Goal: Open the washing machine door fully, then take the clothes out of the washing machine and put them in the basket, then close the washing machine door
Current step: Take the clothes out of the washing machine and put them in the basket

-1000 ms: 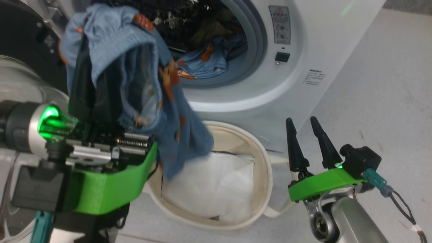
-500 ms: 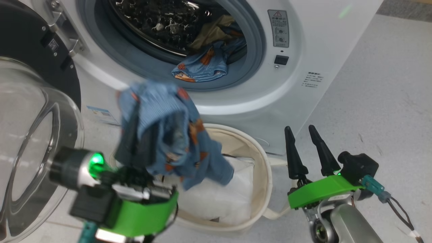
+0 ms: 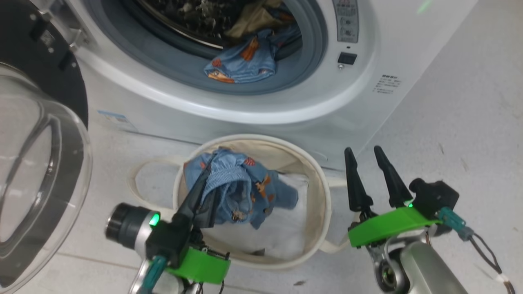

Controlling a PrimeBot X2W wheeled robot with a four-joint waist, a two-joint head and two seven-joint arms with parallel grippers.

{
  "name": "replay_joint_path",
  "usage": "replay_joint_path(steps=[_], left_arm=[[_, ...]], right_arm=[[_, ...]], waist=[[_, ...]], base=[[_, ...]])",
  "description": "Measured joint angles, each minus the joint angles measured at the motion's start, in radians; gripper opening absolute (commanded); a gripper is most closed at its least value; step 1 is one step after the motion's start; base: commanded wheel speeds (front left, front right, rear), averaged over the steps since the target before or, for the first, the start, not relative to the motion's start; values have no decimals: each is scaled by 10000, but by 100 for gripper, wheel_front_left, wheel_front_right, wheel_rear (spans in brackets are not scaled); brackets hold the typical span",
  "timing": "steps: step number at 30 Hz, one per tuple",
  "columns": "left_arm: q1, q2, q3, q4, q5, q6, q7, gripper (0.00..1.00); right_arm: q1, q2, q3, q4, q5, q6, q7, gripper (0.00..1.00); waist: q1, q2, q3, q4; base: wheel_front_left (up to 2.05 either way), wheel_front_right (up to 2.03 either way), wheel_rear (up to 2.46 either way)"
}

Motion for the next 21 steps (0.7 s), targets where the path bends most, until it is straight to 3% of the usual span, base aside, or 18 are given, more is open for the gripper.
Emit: replay_joint_path(steps=[14, 21], left_arm=[[-2618, -449, 12, 5091, -75, -435, 0, 0], [-3555, -504, 17, 6355, -25, -508, 0, 0]], right_arm=[[-847, -2, -134, -408, -174, 0, 0, 100], [-1210, -2, -188, -587, -261, 0, 0, 100]], waist=[[0, 0, 1646, -625], [0, 0, 2453, -1023]], base=[[0, 0, 0], [0, 0, 0]])
